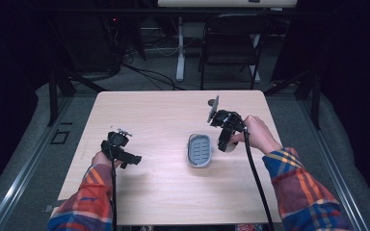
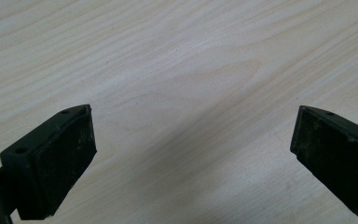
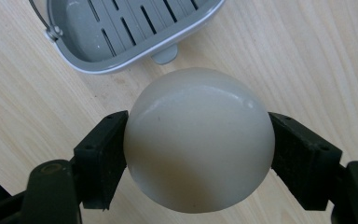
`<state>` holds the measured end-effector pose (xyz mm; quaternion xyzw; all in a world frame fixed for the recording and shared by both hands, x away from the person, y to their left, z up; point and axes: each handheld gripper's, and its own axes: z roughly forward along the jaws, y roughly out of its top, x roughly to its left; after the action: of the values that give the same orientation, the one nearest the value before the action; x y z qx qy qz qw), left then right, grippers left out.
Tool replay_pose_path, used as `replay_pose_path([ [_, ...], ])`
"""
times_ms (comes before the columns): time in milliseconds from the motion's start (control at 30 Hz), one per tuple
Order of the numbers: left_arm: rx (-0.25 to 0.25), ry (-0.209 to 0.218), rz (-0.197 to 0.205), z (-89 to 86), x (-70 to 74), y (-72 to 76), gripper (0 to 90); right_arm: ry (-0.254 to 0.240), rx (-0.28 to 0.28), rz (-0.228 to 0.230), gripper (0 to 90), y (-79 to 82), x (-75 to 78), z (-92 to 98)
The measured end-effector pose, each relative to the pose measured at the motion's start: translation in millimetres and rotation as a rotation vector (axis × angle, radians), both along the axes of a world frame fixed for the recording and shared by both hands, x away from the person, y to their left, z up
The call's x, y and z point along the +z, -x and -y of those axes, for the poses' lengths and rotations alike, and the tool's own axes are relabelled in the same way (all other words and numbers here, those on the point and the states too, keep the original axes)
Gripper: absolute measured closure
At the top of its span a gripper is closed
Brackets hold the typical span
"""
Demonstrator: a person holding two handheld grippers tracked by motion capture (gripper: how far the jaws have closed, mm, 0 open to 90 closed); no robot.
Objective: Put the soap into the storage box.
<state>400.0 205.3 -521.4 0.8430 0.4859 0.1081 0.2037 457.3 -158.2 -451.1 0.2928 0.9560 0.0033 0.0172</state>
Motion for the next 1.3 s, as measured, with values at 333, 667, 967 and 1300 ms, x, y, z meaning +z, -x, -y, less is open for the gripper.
replay_pose_path([
  [333,-0.005,0.001,-0.002,-0.4,-0.2,0.0,0.1,-0.009,0.03,0.013,24.1,-3.1,7.5,-14.5],
  [667,-0.002,0.002,0.0,-0.7,-0.4,0.6,0.1,-0.011,0.058,0.01,24.1,-5.4,8.6,-30.1],
  [967,-0.003,0.001,-0.002,-1.1,-0.4,0.7,0.1,-0.016,0.071,0.002,24.1,-6.5,4.8,-40.9],
  [1300,-0.005,0.0,-0.006,-1.7,-0.2,1.0,0.1,-0.022,0.099,-0.014,24.1,-8.9,-6.0,-58.1],
])
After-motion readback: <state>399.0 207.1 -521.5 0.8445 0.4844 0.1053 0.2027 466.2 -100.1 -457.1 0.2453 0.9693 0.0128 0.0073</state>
